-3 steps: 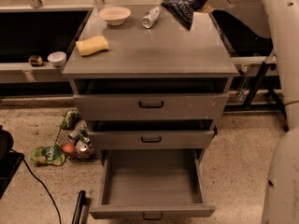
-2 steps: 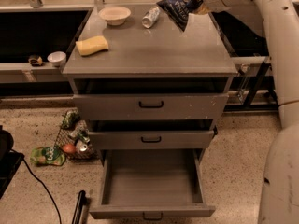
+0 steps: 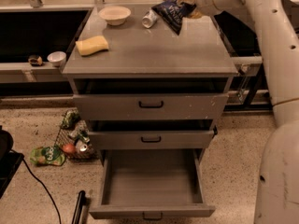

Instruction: Pick blue chip bag from bottom drawer and place on counter

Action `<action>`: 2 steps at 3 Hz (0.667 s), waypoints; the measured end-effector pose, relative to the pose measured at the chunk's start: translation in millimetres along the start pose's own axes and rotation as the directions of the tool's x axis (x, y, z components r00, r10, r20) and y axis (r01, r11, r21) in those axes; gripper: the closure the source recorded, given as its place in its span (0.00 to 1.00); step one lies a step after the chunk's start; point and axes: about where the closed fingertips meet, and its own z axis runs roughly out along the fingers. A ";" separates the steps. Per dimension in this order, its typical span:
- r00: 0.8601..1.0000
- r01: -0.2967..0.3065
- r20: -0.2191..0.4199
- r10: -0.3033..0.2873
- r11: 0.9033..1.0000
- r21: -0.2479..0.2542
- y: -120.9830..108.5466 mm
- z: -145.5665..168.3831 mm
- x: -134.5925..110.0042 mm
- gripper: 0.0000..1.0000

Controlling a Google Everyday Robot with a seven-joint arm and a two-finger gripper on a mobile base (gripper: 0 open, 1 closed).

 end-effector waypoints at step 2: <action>0.993 -0.097 0.064 0.097 0.995 -0.011 16.3 42.7 -34.3 0.82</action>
Offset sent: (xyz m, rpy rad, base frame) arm 0.0066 0.0460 -0.0649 0.1216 0.1518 0.0059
